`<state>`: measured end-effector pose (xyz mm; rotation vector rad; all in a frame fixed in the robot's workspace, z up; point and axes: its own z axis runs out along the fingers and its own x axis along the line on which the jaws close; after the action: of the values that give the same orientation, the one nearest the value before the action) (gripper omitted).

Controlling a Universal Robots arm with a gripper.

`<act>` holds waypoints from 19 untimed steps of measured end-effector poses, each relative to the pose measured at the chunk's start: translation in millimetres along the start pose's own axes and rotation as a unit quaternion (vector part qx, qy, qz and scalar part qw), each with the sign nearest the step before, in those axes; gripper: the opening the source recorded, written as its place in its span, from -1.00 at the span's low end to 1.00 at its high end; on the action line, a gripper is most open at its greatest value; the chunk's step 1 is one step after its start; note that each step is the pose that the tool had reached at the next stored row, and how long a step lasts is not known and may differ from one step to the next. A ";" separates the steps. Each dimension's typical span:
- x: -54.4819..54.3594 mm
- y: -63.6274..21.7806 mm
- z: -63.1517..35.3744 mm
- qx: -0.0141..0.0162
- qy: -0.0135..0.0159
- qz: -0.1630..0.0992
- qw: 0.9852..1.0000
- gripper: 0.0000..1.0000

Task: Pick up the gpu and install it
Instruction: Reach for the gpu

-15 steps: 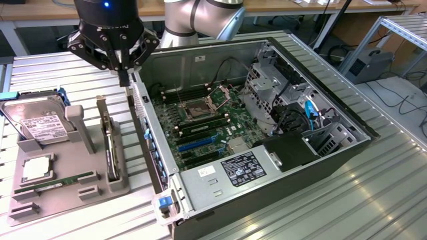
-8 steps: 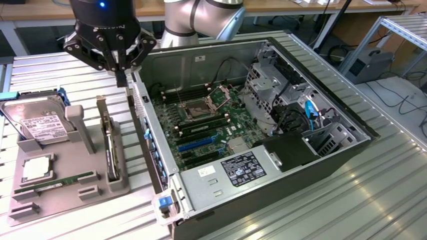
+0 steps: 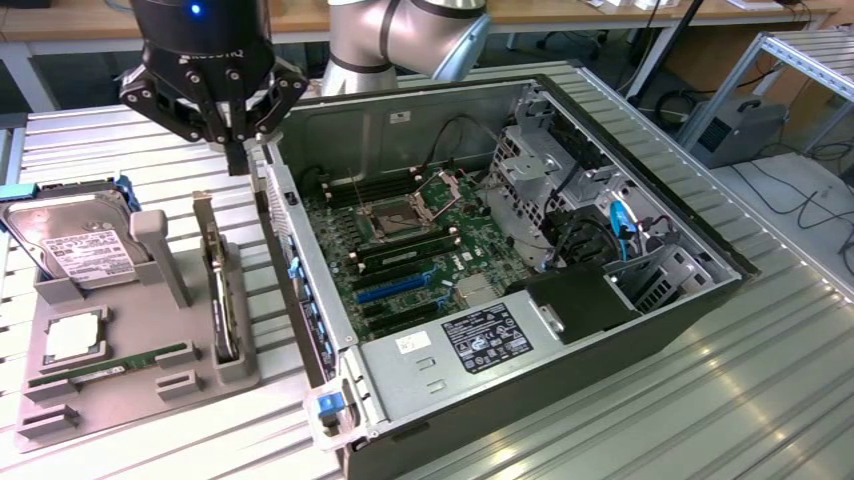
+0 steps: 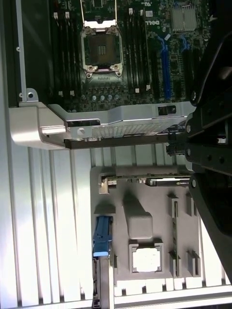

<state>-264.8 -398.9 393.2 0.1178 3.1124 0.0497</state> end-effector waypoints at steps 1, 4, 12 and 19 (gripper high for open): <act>0.7 -0.1 0.0 0.000 0.000 0.000 1.000 -0.79; 2.4 -0.2 -0.1 0.001 0.000 0.000 1.000 -0.79; 7.9 -0.6 -0.2 0.002 0.000 0.000 1.000 -0.79; 11.4 -0.9 -0.3 0.003 0.000 0.000 1.000 -0.79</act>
<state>-276.3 -398.9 393.2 0.1176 3.1124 0.0408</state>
